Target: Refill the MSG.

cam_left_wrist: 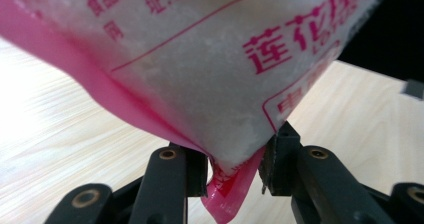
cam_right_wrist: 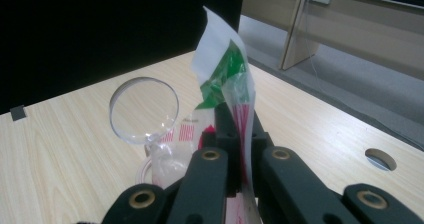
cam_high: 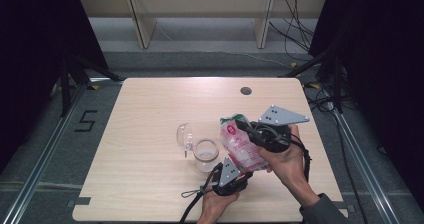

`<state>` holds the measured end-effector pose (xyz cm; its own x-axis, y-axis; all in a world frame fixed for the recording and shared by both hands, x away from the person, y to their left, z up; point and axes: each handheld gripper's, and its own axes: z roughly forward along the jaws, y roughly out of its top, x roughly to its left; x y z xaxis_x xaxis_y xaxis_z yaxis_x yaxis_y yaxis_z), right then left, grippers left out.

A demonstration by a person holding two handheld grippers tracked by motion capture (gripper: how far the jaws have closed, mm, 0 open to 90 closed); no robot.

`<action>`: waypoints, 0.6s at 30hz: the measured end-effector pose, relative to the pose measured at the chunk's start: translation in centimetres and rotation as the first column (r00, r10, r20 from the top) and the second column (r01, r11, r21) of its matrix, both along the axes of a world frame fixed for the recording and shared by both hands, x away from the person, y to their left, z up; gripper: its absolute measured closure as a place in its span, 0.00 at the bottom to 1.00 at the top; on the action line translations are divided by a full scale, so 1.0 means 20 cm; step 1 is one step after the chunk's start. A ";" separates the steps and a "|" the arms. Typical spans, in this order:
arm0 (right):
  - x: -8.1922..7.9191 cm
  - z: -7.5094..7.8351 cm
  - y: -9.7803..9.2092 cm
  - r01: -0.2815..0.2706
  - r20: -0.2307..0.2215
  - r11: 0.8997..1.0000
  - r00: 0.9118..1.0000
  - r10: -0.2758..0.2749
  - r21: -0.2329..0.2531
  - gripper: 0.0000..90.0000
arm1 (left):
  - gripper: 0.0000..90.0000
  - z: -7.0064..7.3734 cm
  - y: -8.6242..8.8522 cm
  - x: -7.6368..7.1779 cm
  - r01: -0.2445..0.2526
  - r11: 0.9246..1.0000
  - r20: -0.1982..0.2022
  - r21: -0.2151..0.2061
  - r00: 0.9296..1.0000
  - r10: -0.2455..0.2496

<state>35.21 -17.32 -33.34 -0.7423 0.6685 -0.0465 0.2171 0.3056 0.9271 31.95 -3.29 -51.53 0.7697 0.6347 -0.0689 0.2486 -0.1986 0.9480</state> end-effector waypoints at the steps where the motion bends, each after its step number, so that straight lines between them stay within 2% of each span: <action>1: 0.01 0.00 0.01 -0.008 0.002 1.000 1.000 0.008 -0.005 1.00 | 0.76 0.00 0.00 0.00 -0.006 1.000 -0.003 0.002 1.000 0.006; 2: 0.01 0.00 0.02 -0.001 0.015 1.000 1.000 0.001 -0.001 1.00 | 0.76 0.00 0.00 0.00 -0.007 1.000 -0.004 -0.002 1.000 0.007; 3: 0.01 -0.01 0.03 0.011 0.000 1.000 1.000 -0.011 0.012 1.00 | 0.77 0.00 0.00 0.00 -0.011 1.000 0.000 0.000 1.000 0.011; 4: 0.02 -0.01 0.04 0.002 0.007 1.000 1.000 -0.002 0.001 1.00 | 0.77 0.00 0.00 0.00 -0.015 1.000 0.000 0.008 1.000 0.015; 5: 0.02 0.00 0.04 -0.012 -0.011 1.000 1.000 0.011 -0.007 1.00 | 0.77 0.00 0.00 0.00 -0.008 1.000 0.005 -0.004 1.000 0.008; 6: 0.03 0.00 0.05 -0.009 -0.002 1.000 1.000 0.009 -0.009 1.00 | 0.77 0.00 0.00 0.01 -0.003 1.000 0.012 -0.005 1.000 0.003; 7: 0.03 0.00 0.06 -0.010 -0.011 1.000 1.000 0.010 -0.013 1.00 | 0.77 0.00 0.00 0.00 -0.008 1.000 0.008 -0.016 1.000 0.008; 8: 0.04 -0.01 0.08 -0.002 0.004 1.000 1.000 0.002 -0.005 1.00 | 0.78 0.00 -0.01 0.01 -0.003 1.000 0.013 -0.013 1.000 0.004; 9: 0.04 -0.01 0.10 -0.019 -0.036 1.000 0.999 0.019 -0.006 1.00 | 0.78 0.00 -0.01 0.01 -0.003 1.000 0.013 -0.013 1.000 0.004; 10: 0.05 -0.01 0.11 -0.011 -0.026 1.000 1.000 0.011 -0.014 1.00 | 0.78 0.00 -0.02 0.00 -0.021 0.999 0.017 -0.036 1.000 0.021; 11: 0.06 -0.01 0.12 -0.015 0.005 0.999 1.000 0.015 -0.030 1.00 | 0.78 0.00 -0.02 0.01 -0.017 0.999 0.019 -0.044 1.000 0.018; 13: 0.06 -0.02 0.13 -0.016 -0.002 1.000 1.000 0.016 -0.023 1.00 | 0.78 0.00 -0.02 0.01 -0.016 0.999 0.019 -0.049 1.000 0.017; 14: 0.07 -0.01 0.14 -0.019 -0.011 0.999 1.000 0.018 -0.038 1.00 | 0.78 0.00 -0.02 0.01 -0.022 0.998 0.021 -0.053 1.000 0.024; 15: 0.07 -0.02 0.15 -0.013 -0.026 1.000 1.000 0.013 -0.026 1.00 | 0.78 -0.01 -0.02 0.01 -0.020 0.998 0.017 -0.058 1.000 0.021; 16: 0.07 -0.02 0.16 -0.017 -0.025 0.999 1.000 0.016 -0.035 1.00 | 0.78 -0.01 -0.02 0.01 -0.020 0.998 0.017 -0.058 1.000 0.021; 17: 0.08 -0.02 0.16 -0.023 0.000 0.999 1.000 0.023 -0.047 1.00 | 0.78 -0.01 -0.02 0.01 -0.023 0.997 0.015 -0.069 1.000 0.024; 18: 0.08 -0.02 0.17 -0.018 -0.022 0.999 1.000 0.018 -0.041 1.00 | 0.79 -0.02 -0.03 0.02 -0.019 0.997 0.016 -0.078 1.000 0.021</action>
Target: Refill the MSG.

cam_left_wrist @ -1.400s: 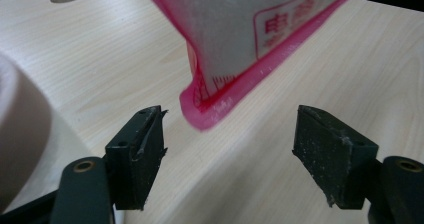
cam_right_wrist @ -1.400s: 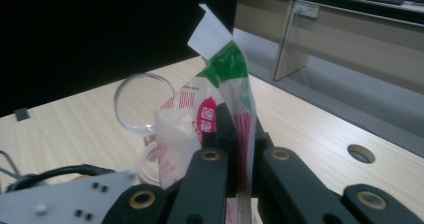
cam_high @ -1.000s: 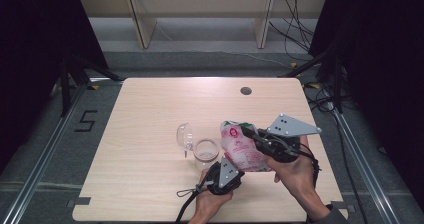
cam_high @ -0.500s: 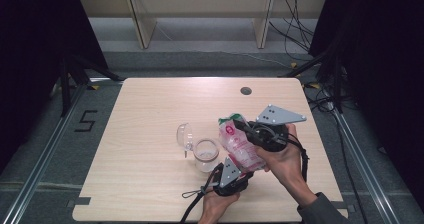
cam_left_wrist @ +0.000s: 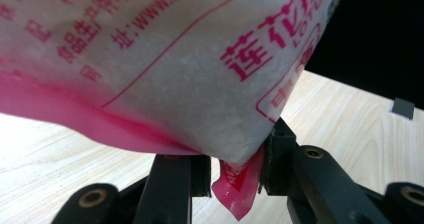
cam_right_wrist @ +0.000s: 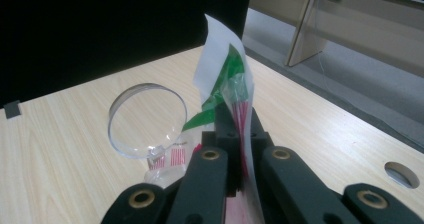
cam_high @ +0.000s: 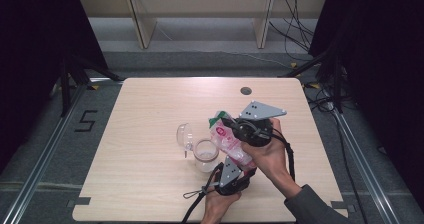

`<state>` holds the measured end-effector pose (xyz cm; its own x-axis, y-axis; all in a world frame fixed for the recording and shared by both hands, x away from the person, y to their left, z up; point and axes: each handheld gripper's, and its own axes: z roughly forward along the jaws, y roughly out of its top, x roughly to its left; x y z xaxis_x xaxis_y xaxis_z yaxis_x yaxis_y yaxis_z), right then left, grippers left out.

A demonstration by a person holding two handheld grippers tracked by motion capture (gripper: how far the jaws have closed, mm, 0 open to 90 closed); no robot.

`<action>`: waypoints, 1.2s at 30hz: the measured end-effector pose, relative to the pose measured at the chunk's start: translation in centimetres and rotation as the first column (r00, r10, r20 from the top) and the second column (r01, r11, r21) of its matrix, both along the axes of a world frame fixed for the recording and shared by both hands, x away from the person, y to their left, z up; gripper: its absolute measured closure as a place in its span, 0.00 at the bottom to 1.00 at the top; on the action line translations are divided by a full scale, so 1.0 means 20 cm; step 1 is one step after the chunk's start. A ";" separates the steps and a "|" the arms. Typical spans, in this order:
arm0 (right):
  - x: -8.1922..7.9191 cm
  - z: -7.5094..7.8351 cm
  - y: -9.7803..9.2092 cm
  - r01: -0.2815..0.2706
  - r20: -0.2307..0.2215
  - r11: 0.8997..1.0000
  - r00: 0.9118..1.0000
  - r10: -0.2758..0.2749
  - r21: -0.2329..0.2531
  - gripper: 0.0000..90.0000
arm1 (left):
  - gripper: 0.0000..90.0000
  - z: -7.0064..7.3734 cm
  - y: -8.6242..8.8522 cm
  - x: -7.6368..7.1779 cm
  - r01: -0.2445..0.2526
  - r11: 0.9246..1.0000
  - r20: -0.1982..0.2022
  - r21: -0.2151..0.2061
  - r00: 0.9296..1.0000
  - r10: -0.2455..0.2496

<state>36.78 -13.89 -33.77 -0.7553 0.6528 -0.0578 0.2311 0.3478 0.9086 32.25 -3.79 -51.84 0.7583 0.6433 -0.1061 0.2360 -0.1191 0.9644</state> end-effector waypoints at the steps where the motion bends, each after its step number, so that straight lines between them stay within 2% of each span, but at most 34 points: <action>1: 0.00 -0.01 0.01 0.001 0.002 1.000 1.000 -0.001 -0.002 1.00 | 0.79 0.00 0.00 0.00 0.000 1.000 -0.010 0.002 1.000 0.000; 5: 0.02 -0.01 0.04 -0.021 0.003 0.999 1.000 0.021 -0.033 1.00 | 0.79 0.00 0.00 0.00 0.005 1.000 -0.008 -0.003 1.000 -0.005; 6: 0.02 -0.02 0.05 -0.026 0.009 0.999 1.000 0.027 -0.035 1.00 | 0.79 0.01 0.00 -0.01 0.008 1.000 -0.014 -0.001 1.000 -0.008; 8: 0.03 -0.02 0.07 -0.018 0.011 0.999 1.000 0.018 -0.031 1.00 | 0.79 0.02 0.00 -0.01 0.015 1.000 -0.001 0.008 1.000 -0.015; 9: 0.02 -0.02 0.07 -0.013 -0.003 0.999 1.000 0.013 -0.037 1.00 | 0.79 0.02 0.01 -0.02 0.008 1.000 -0.002 0.005 1.000 -0.008; 10: 0.03 -0.01 0.08 -0.027 0.001 0.999 1.000 0.027 -0.038 1.00 | 0.79 0.02 0.01 -0.02 0.008 1.000 -0.002 0.005 1.000 -0.008; 16: 0.04 -0.01 0.12 -0.035 0.005 0.998 0.999 0.035 -0.046 1.00 | 0.79 0.03 0.02 -0.01 0.003 1.000 0.000 0.006 1.000 -0.003; 17: 0.04 -0.01 0.12 -0.032 -0.010 0.998 0.999 0.032 -0.051 1.00 | 0.80 0.03 0.02 0.00 0.005 1.000 0.000 0.002 1.000 -0.005; 19: 0.05 -0.02 0.14 -0.030 0.002 0.998 1.000 0.030 -0.051 1.00 | 0.80 0.03 0.03 0.00 0.009 1.000 0.000 0.002 1.000 -0.009; 20: 0.04 -0.02 0.15 -0.028 -0.027 0.999 0.999 0.027 -0.046 1.00 | 0.80 0.03 0.02 0.00 0.007 1.000 0.000 -0.004 1.000 -0.007; 23: 0.05 -0.03 0.17 -0.039 -0.006 0.998 0.999 0.038 -0.056 1.00 | 0.80 0.04 0.03 0.01 0.011 1.000 -0.007 -0.013 1.000 -0.012; 25: 0.05 -0.03 0.18 -0.048 -0.013 0.997 0.999 0.047 -0.060 1.00 | 0.80 0.04 0.03 0.01 0.012 1.000 -0.005 -0.018 1.000 -0.012; 30: 0.07 -0.04 0.20 -0.035 -0.003 0.997 0.999 0.035 -0.062 1.00 | 0.80 0.04 0.03 0.01 0.016 1.000 -0.005 -0.023 1.000 -0.016; 31: 0.08 -0.04 0.20 -0.034 -0.027 0.997 0.999 0.033 -0.068 1.00 | 0.80 0.04 0.03 0.01 0.015 1.000 -0.008 -0.021 1.000 -0.016; 32: 0.08 -0.05 0.21 -0.028 -0.026 0.998 0.999 0.026 -0.058 1.00 | 0.80 0.04 0.03 0.01 0.015 1.000 -0.008 -0.021 1.000 -0.016; 33: 0.09 -0.05 0.21 -0.033 -0.022 0.997 0.999 0.032 -0.069 1.00 | 0.80 0.04 0.03 0.02 0.028 0.999 -0.011 -0.022 1.000 -0.029; 36: 0.09 -0.05 0.22 -0.045 -0.031 0.996 0.999 0.042 -0.080 1.00 | 0.80 0.04 0.04 0.02 0.026 0.999 -0.008 -0.032 1.000 -0.027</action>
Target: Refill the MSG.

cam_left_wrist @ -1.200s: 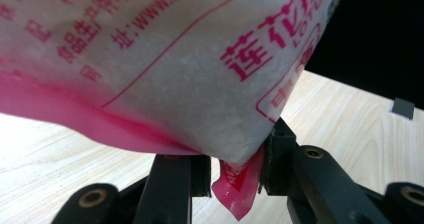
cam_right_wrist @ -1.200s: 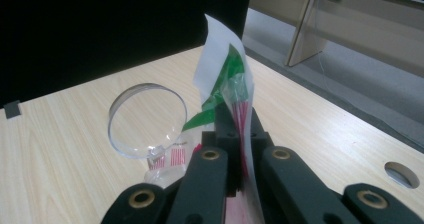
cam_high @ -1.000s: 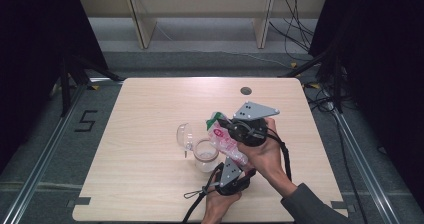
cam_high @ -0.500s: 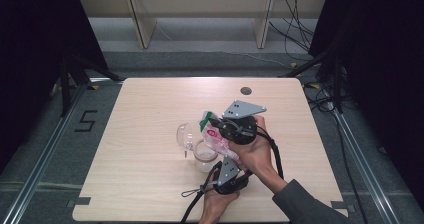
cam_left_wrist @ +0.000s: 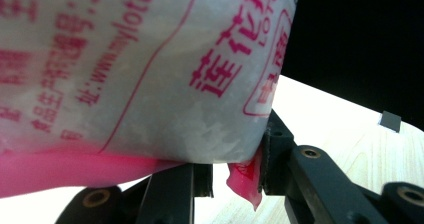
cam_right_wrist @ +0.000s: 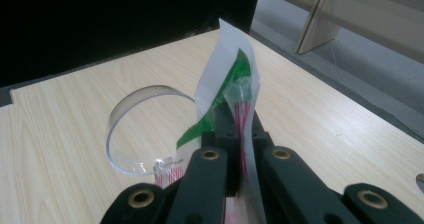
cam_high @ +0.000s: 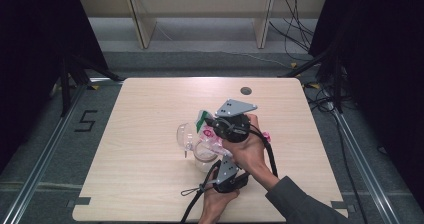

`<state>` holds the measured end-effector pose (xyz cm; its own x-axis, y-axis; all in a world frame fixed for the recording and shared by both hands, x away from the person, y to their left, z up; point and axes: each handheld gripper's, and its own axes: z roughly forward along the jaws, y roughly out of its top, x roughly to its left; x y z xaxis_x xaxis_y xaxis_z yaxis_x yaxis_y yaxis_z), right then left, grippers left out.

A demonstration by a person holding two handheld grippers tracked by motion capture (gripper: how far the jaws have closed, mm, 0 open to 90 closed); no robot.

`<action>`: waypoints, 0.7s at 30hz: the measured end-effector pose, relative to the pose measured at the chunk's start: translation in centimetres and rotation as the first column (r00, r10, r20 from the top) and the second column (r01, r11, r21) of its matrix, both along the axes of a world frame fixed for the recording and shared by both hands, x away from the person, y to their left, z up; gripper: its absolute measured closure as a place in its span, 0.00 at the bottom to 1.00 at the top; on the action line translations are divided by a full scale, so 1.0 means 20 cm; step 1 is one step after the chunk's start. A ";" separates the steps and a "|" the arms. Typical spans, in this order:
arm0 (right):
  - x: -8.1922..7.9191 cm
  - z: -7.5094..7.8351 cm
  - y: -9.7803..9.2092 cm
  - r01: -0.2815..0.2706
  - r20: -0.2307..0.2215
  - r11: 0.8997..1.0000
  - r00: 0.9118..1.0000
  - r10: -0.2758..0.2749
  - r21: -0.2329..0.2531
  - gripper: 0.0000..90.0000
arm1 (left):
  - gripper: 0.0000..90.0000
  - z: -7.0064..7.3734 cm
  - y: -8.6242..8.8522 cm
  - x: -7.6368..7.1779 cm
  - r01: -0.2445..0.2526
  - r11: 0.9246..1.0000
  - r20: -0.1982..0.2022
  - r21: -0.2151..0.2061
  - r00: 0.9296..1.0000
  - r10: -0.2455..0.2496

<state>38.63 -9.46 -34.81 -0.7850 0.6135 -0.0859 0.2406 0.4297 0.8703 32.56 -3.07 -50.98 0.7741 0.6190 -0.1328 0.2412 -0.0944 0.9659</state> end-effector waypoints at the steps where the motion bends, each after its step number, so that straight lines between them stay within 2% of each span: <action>1: 0.00 0.00 0.00 0.000 0.000 1.000 1.000 0.000 0.000 1.00 | 0.80 0.00 0.00 0.00 0.000 1.000 0.000 0.000 1.000 0.000; 2: 0.00 0.00 0.01 0.011 0.008 1.000 1.000 -0.011 0.000 1.00 | 0.80 0.00 0.00 0.00 -0.004 1.000 -0.004 -0.001 1.000 0.004; 5: 0.00 -0.01 0.02 0.017 -0.005 1.000 1.000 -0.017 0.002 1.00 | 0.80 0.00 0.00 0.00 0.000 1.000 0.000 -0.002 1.000 0.000; 8: 0.02 -0.01 0.02 0.002 -0.007 1.000 1.000 -0.002 -0.019 1.00 | 0.80 -0.01 0.00 0.01 0.003 1.000 -0.003 -0.012 1.000 -0.003; 11: 0.02 -0.02 0.03 -0.001 -0.022 1.000 1.000 0.000 -0.019 1.00 | 0.80 -0.01 0.00 0.01 0.004 1.000 -0.002 -0.014 1.000 -0.004; 13: 0.03 -0.03 0.04 0.014 -0.014 1.000 1.000 -0.014 -0.019 1.00 | 0.80 -0.01 0.00 0.01 0.008 1.000 -0.003 -0.021 1.000 -0.008; 14: 0.02 -0.02 0.04 0.014 -0.028 0.999 0.999 -0.015 -0.029 1.00 | 0.80 -0.01 0.00 0.01 0.007 1.000 -0.003 -0.018 1.000 -0.007; 16: 0.03 -0.03 0.05 0.006 -0.009 0.999 1.000 -0.007 -0.037 1.00 | 0.80 0.00 0.00 0.00 0.000 1.000 -0.008 -0.006 1.000 0.000; 17: 0.03 -0.04 0.05 0.007 -0.005 0.999 1.000 -0.007 -0.038 1.00 | 0.80 -0.01 0.00 0.00 0.005 1.000 -0.007 -0.014 1.000 -0.005; 21: 0.04 -0.04 0.05 0.000 -0.015 0.998 1.000 -0.001 -0.056 1.00 | 0.80 -0.01 0.00 0.00 0.009 1.000 -0.004 -0.018 1.000 -0.009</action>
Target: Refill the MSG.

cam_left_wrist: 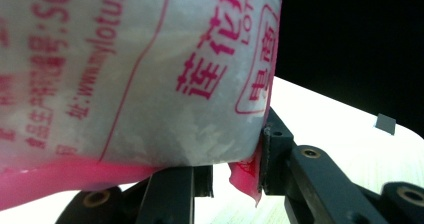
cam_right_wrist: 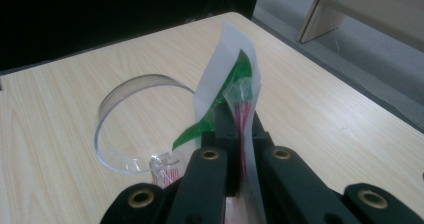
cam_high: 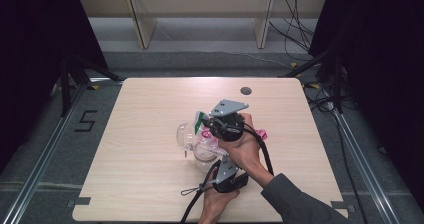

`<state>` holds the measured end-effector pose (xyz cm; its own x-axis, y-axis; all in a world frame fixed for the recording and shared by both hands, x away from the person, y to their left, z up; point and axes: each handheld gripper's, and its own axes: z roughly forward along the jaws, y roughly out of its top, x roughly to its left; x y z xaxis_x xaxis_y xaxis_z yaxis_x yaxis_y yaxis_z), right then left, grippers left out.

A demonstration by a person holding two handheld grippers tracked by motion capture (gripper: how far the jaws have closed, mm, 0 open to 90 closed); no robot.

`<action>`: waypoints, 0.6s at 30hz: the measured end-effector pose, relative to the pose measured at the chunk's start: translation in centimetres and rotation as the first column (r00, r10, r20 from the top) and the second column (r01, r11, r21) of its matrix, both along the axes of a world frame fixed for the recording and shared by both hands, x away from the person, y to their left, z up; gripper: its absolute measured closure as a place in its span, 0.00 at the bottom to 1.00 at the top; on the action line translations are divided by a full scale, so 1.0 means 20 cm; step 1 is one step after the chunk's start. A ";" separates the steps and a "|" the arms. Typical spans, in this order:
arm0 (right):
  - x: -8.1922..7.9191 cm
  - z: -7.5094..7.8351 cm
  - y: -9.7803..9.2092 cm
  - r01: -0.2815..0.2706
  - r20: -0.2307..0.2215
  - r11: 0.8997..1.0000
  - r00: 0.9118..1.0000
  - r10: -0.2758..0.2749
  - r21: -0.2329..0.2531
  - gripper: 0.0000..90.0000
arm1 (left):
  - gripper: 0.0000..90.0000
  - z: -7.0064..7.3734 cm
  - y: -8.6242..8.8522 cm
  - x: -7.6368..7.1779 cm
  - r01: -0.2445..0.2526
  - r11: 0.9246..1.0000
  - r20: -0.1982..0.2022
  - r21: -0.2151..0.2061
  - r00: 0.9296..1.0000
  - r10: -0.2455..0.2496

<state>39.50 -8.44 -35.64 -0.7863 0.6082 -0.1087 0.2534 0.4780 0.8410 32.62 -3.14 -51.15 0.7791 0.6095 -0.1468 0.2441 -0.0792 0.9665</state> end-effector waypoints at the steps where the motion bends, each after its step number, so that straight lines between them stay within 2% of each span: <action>1: 0.00 -0.01 0.01 0.005 0.012 1.000 1.000 -0.005 -0.002 1.00 | 0.80 0.00 0.00 0.00 0.000 1.000 -0.001 0.000 1.000 0.000; 7: 0.00 -0.01 0.01 -0.002 -0.001 1.000 1.000 0.002 -0.006 1.00 | 0.80 0.00 0.00 0.00 -0.004 1.000 0.001 0.003 1.000 0.004; 11: 0.00 -0.01 0.02 0.016 -0.012 1.000 1.000 -0.016 0.007 1.00 | 0.80 0.00 0.00 0.00 -0.008 1.000 0.004 0.002 1.000 0.008; 13: 0.01 -0.01 0.02 0.007 -0.013 1.000 1.000 -0.007 -0.002 1.00 | 0.80 0.00 0.01 0.00 0.000 1.000 -0.001 -0.004 1.000 0.000; 15: 0.01 -0.02 0.02 0.001 0.006 1.000 1.000 -0.001 -0.012 1.00 | 0.80 0.00 0.00 0.00 0.002 1.000 -0.001 -0.008 1.000 -0.002; 16: 0.01 -0.02 0.02 0.004 -0.009 1.000 1.000 -0.005 -0.020 1.00 | 0.80 0.00 0.00 0.00 -0.002 1.000 0.000 -0.006 1.000 0.002; 18: 0.01 -0.02 0.03 0.005 -0.013 1.000 1.000 -0.005 -0.020 1.00 | 0.80 0.00 0.00 0.00 -0.001 1.000 -0.002 -0.002 1.000 0.001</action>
<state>39.69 -7.92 -36.09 -0.7849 0.6097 -0.1107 0.2662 0.4930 0.8283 32.64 -3.05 -51.16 0.7781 0.6100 -0.1495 0.2462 -0.0773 0.9661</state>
